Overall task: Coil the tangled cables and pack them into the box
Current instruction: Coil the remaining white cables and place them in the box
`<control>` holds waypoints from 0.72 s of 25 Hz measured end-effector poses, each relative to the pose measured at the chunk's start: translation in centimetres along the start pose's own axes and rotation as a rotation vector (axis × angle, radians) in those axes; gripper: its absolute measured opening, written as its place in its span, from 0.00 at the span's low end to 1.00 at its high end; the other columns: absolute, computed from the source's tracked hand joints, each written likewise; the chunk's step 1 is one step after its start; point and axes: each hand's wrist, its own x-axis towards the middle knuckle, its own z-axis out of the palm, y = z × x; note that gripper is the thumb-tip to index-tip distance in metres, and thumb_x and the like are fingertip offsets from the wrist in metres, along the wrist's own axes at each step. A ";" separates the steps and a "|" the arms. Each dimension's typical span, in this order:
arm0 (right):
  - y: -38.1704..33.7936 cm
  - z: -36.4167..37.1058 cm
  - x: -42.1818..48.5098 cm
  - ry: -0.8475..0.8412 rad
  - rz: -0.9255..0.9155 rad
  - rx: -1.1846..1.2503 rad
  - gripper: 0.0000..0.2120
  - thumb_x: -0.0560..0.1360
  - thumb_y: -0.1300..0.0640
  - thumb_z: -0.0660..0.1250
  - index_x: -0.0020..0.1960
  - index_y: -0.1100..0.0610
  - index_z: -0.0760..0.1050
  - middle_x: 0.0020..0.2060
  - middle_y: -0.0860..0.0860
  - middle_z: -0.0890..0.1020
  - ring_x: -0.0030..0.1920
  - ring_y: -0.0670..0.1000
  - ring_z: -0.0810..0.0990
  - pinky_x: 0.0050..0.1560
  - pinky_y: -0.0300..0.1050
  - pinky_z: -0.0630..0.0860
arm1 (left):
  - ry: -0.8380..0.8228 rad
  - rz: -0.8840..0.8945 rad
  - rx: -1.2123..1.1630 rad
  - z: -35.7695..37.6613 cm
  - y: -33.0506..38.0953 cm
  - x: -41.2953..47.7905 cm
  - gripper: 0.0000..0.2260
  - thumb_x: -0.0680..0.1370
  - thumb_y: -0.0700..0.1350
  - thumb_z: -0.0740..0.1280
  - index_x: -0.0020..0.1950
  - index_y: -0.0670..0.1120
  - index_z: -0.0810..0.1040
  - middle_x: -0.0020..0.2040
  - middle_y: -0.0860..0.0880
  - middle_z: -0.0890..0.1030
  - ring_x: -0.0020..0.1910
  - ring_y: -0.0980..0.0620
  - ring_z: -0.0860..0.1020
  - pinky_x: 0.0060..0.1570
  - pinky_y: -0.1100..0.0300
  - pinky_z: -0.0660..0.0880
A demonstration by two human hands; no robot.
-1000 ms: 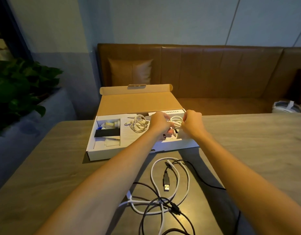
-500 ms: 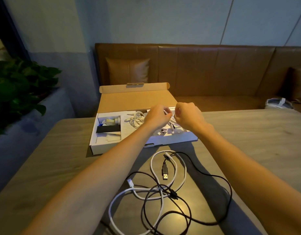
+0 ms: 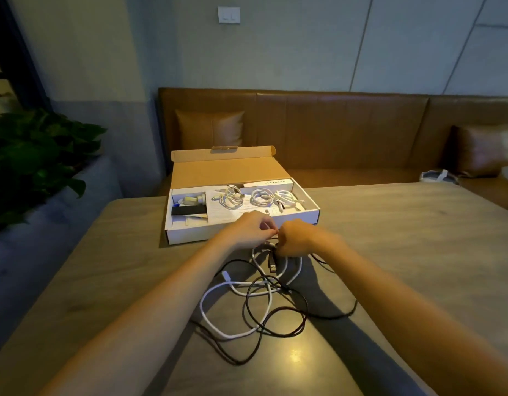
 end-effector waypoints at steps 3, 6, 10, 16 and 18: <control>-0.7 0.2 -0.7 0.125 -0.044 0.019 0.11 0.81 0.56 0.64 0.62 0.57 0.78 0.52 0.56 0.82 0.49 0.54 0.79 0.52 0.47 0.78 | 0.041 0.022 0.028 0.8 -0.4 -1.6 0.08 0.82 0.47 0.65 0.52 0.47 0.84 0.48 0.48 0.84 0.48 0.51 0.80 0.46 0.58 0.73; -1.0 -1.3 -1.7 0.276 -0.139 0.245 0.06 0.81 0.62 0.65 0.56 0.54 0.77 0.49 0.54 0.81 0.46 0.54 0.82 0.47 0.49 0.83 | 0.055 0.029 0.051 -0.7 0.3 -3.0 0.13 0.84 0.50 0.61 0.42 0.50 0.79 0.38 0.53 0.79 0.40 0.54 0.76 0.40 0.59 0.68; -1.9 -3.3 -3.2 0.500 -0.325 0.627 0.07 0.80 0.51 0.68 0.54 0.53 0.79 0.40 0.52 0.80 0.37 0.47 0.78 0.36 0.43 0.78 | -0.044 -0.058 -0.824 -4.2 1.3 -5.9 0.13 0.86 0.48 0.56 0.47 0.44 0.74 0.36 0.48 0.75 0.37 0.52 0.74 0.44 0.58 0.75; -4.1 -1.6 -3.9 0.522 -0.399 1.193 0.07 0.78 0.53 0.71 0.50 0.58 0.80 0.38 0.56 0.82 0.35 0.53 0.76 0.35 0.49 0.75 | -0.299 0.081 -1.416 -5.2 2.3 -10.1 0.11 0.83 0.42 0.59 0.62 0.39 0.76 0.41 0.44 0.80 0.47 0.45 0.82 0.53 0.51 0.81; -4.5 -1.4 -3.7 0.563 -0.425 1.187 0.06 0.78 0.54 0.71 0.50 0.57 0.81 0.37 0.55 0.82 0.34 0.52 0.75 0.32 0.46 0.74 | -0.216 -0.016 -1.480 -5.0 2.6 -9.9 0.13 0.84 0.48 0.58 0.57 0.40 0.77 0.38 0.45 0.78 0.44 0.47 0.82 0.51 0.52 0.81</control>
